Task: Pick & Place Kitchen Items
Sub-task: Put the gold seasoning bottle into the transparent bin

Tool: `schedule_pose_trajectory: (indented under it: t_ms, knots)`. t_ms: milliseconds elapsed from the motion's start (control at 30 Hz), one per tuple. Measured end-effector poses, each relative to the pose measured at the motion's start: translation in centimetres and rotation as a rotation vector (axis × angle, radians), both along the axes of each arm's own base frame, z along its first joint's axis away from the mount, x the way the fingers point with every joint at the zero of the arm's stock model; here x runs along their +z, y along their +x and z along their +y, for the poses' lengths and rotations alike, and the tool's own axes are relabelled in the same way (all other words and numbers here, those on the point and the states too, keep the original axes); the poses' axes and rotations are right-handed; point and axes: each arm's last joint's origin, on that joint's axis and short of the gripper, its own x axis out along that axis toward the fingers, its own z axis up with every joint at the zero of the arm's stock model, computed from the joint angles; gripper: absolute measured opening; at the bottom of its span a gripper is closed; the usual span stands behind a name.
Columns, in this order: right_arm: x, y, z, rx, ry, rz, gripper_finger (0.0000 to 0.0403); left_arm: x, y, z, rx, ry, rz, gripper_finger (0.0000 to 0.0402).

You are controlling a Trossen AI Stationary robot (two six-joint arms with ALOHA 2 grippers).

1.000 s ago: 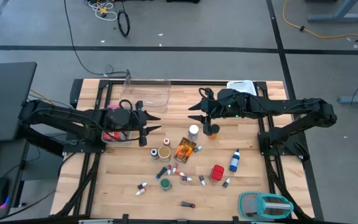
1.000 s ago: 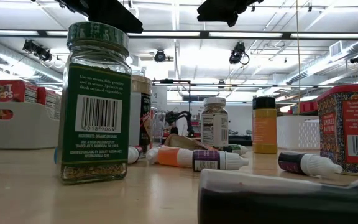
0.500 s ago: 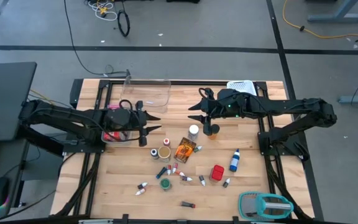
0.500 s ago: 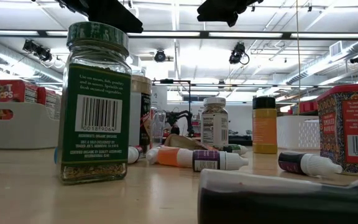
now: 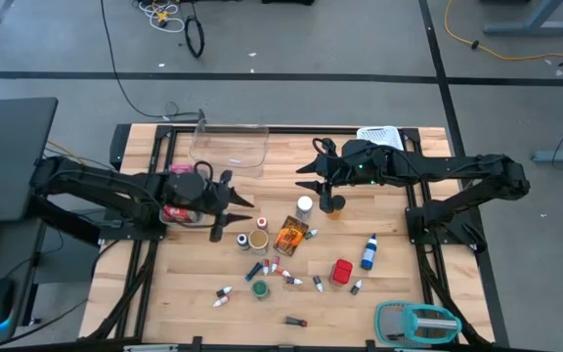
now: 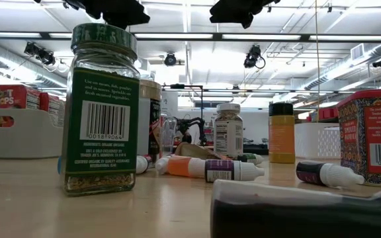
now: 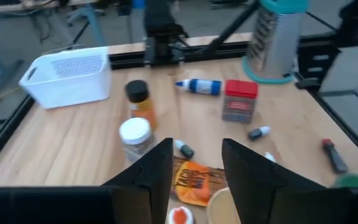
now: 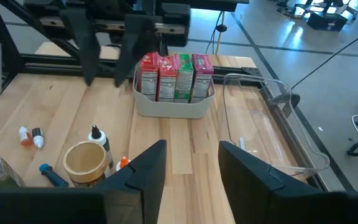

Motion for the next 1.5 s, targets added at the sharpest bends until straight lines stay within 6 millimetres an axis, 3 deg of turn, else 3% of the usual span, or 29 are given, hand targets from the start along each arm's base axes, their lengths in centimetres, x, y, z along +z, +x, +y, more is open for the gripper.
schedule_pose_trajectory:
  t_ms: [300, 433, 767, 1033, 1267, 1500]
  knots:
    - [0.2, 0.1, 0.0, 0.000, -0.001, -0.018, 0.0157, -2.9, 2.3, -2.4, 0.008, 0.056, 0.101, 0.0215]
    - [0.4, 0.2, 0.0, 0.000, -0.003, -0.044, 0.0157, -4.6, 3.6, -3.3, -0.097, 0.020, 0.184, 0.0250]
    - [1.6, 0.6, -0.1, -0.007, -0.015, -0.180, 0.0157, -5.9, 4.6, -3.8, -0.065, -0.003, 0.253, 0.0322]
    - [2.2, 0.7, -0.2, 0.002, -0.162, -0.219, 0.0157, -6.3, 4.5, -3.7, -0.046, -0.025, 0.285, 0.0330]
    - [2.7, 0.7, -0.1, 0.021, -0.222, -0.262, 0.0157, -8.4, 5.3, -3.8, -0.009, -0.014, 0.358, 0.0330]
    - [0.1, 0.0, 0.1, 0.057, -0.132, -0.001, 0.0178, -8.7, 5.8, -3.7, 0.019, 0.002, 0.375, 0.0330]
